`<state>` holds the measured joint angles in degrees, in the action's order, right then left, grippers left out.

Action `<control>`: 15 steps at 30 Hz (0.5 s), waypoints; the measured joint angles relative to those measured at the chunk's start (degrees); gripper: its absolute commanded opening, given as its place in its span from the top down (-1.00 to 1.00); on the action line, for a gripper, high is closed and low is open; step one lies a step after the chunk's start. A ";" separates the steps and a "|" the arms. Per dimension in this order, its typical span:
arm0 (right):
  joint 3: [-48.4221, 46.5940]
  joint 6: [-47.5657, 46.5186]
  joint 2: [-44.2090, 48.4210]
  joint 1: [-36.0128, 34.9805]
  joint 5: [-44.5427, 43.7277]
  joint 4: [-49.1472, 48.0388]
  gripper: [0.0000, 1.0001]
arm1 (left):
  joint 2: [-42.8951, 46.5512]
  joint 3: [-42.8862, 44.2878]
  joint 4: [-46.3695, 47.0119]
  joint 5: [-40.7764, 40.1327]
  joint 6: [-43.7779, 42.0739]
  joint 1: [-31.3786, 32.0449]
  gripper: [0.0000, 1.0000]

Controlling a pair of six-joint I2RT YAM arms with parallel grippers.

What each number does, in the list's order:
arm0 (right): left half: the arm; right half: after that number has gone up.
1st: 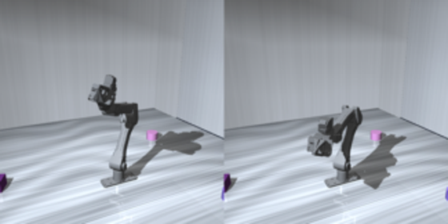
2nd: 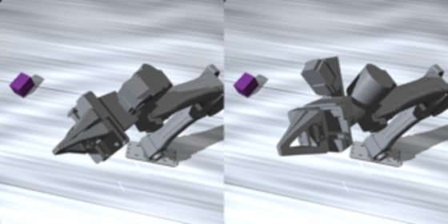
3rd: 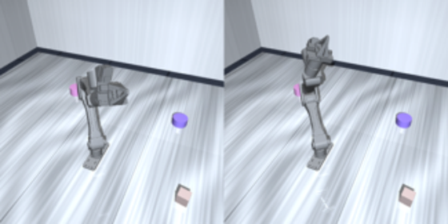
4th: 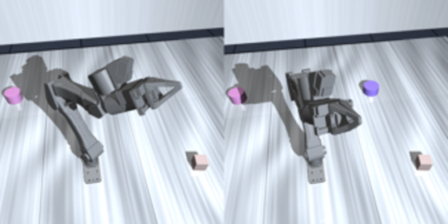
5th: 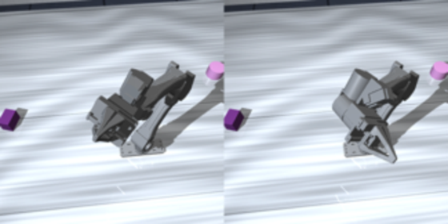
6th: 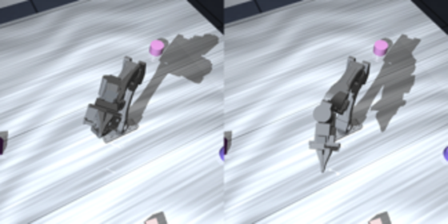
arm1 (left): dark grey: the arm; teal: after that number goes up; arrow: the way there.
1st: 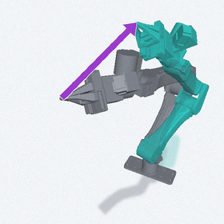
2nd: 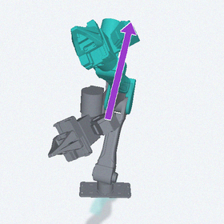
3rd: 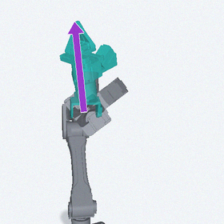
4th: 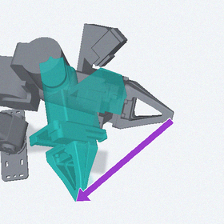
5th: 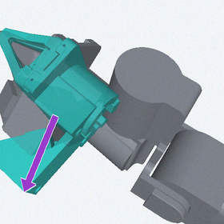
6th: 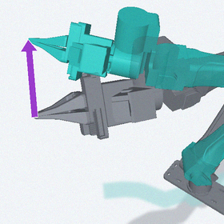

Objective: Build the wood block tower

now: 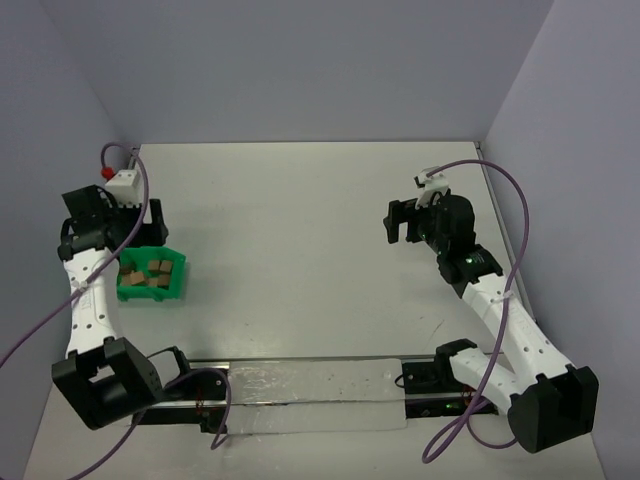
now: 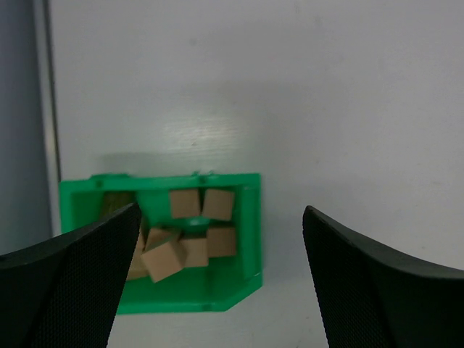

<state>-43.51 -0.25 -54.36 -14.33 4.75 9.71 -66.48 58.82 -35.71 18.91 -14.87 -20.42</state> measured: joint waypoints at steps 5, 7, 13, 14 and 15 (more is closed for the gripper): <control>-0.02 -0.02 -1.01 0.00 0.73 0.24 -0.99 | -2.36 1.31 -4.96 1.22 -6.70 -10.64 -0.77; -0.02 0.00 -1.24 0.00 1.04 0.35 -0.99 | -4.29 2.33 -6.37 1.76 -9.18 -14.72 -0.68; -0.34 -0.02 -1.86 0.00 2.24 1.02 -0.99 | -10.49 4.45 -7.06 0.65 -14.84 -22.41 -0.62; -0.46 0.00 -2.07 0.00 2.35 1.05 -0.99 | -11.13 4.45 -7.01 0.23 -15.40 -22.68 -0.58; -0.52 0.00 -2.26 0.00 2.43 1.05 -0.99 | -11.67 4.45 -6.92 -0.20 -15.94 -22.80 -0.55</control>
<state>-44.03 -0.25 -56.62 -14.33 7.18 10.77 -78.16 63.26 -42.63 18.71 -30.80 -43.22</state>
